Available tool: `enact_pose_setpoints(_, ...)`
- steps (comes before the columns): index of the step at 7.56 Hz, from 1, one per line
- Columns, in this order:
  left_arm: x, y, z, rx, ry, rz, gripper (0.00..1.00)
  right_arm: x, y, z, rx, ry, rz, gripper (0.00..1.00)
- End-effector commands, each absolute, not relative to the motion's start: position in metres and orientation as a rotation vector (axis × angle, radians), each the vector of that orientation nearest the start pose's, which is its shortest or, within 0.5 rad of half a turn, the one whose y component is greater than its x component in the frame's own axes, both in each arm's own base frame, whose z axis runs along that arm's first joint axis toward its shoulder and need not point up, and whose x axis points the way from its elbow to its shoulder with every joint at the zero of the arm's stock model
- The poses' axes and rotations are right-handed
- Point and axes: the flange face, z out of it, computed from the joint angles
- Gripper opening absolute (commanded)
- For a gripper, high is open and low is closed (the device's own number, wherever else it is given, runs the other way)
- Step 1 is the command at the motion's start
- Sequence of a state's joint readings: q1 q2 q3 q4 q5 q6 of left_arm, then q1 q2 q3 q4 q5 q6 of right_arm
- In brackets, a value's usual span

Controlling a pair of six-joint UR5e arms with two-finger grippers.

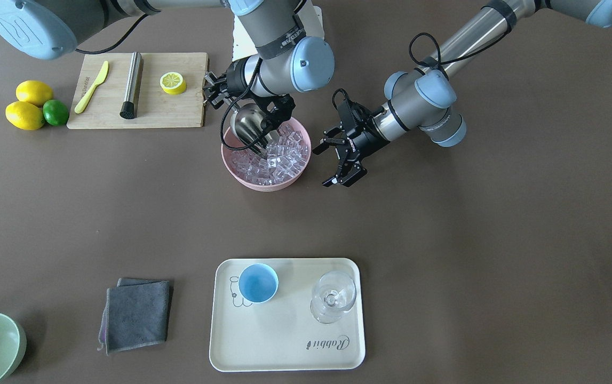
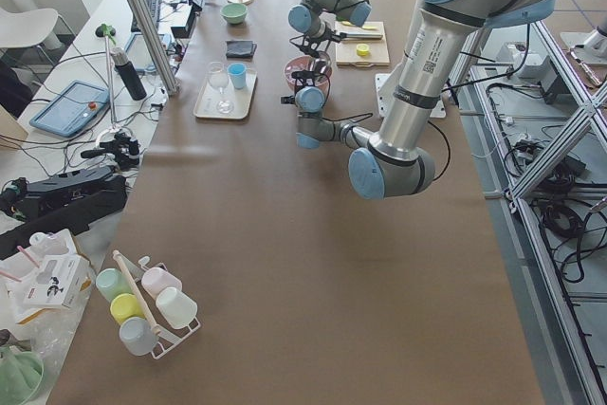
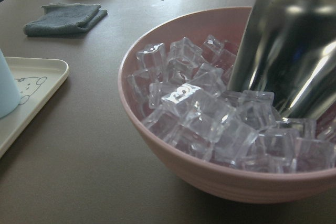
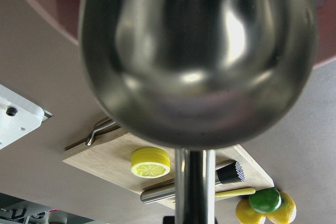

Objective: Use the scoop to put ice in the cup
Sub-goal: 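Swing the scoop over the pink bowl and lower it into the ice, then push the scoop through the ice cubes with the right gripper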

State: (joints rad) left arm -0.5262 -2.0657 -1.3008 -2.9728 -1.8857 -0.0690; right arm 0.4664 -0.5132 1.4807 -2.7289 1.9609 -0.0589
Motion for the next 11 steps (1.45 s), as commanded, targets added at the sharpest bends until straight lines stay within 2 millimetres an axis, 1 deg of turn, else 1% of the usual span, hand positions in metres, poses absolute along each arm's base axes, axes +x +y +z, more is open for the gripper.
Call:
enact_pose_setpoints(1, 0.530, -0.427, 0.345, 1.309, 1.115, 0.992, 0.98, -0.539, -0.379, 0.183, -0.266, -0.303, -1.131, 0.00)
enact_pose_setpoints(3, 0.530, -0.427, 0.345, 1.309, 1.115, 0.992, 0.98, -0.519, -0.370, 0.205, -0.185, -0.332, -1.142, 0.00)
enact_pose_setpoints(6, 0.530, -0.426, 0.346, 1.308, 1.115, 0.993, 0.98, -0.517, -0.370, 0.217, -0.113, -0.365, -1.155, 0.00)
enact_pose_setpoints(9, 0.530, -0.426, 0.347, 1.308, 1.115, 0.993, 0.98, -0.508, -0.366, 0.238, -0.021, -0.414, -1.170, 0.00)
enact_pose_setpoints(11, 0.529, -0.427, 0.346, 1.310, 1.114, 0.991, 0.98, -0.507, -0.366, 0.243, 0.001, -0.421, -1.174, 0.00)
